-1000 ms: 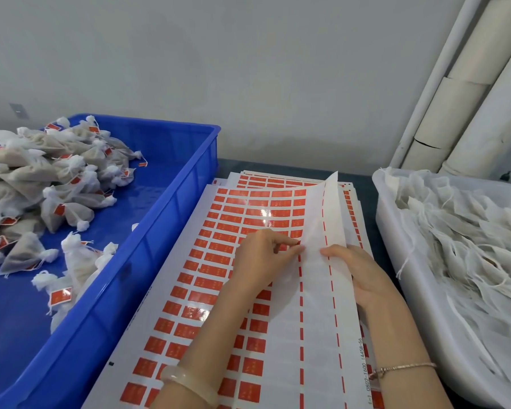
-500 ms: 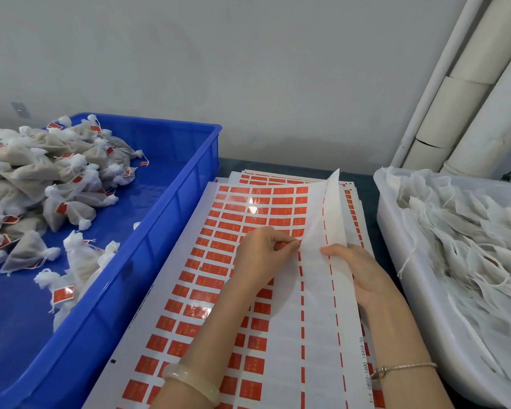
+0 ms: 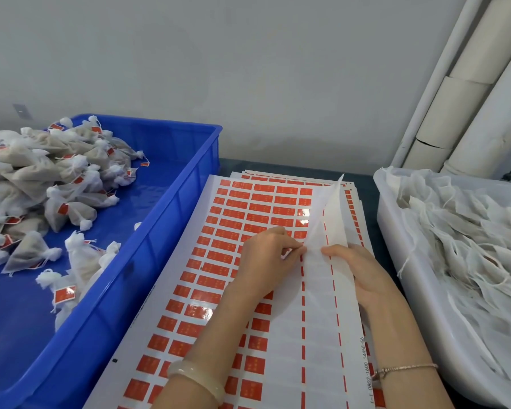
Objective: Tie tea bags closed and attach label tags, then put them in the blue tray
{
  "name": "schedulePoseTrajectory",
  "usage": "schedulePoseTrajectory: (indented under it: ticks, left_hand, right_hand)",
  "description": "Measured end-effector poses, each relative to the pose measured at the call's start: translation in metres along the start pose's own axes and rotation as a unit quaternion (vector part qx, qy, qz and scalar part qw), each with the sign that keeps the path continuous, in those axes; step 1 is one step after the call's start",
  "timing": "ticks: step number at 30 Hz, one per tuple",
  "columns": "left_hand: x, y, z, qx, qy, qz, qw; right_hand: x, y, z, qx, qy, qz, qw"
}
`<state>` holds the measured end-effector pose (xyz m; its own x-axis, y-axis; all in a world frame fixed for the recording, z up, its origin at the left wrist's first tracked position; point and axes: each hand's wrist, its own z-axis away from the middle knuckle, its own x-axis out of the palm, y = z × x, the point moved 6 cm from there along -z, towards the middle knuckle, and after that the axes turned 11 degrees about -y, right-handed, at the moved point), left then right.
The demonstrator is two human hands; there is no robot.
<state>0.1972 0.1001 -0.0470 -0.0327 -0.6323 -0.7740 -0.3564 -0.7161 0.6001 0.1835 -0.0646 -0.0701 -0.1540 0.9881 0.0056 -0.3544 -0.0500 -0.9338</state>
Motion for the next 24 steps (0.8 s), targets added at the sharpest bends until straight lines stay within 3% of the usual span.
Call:
schedulePoseTrajectory:
  ticks: [11,17,24]
  left_hand:
    - [-0.005,-0.006,-0.002,-0.014,0.017,0.015,1.000]
    - [-0.001,-0.006,0.001,0.003,-0.013,0.045,0.999]
    - [-0.002,-0.014,-0.002,-0.018,-0.004,0.033,0.999]
  right_hand:
    - [0.002,-0.001,0.001,-0.003,0.003,0.011,1.000]
    - [0.006,-0.007,-0.002,-0.030,0.067,0.118,0.990]
    - [0.007,-0.006,-0.004,-0.022,0.034,0.108,0.993]
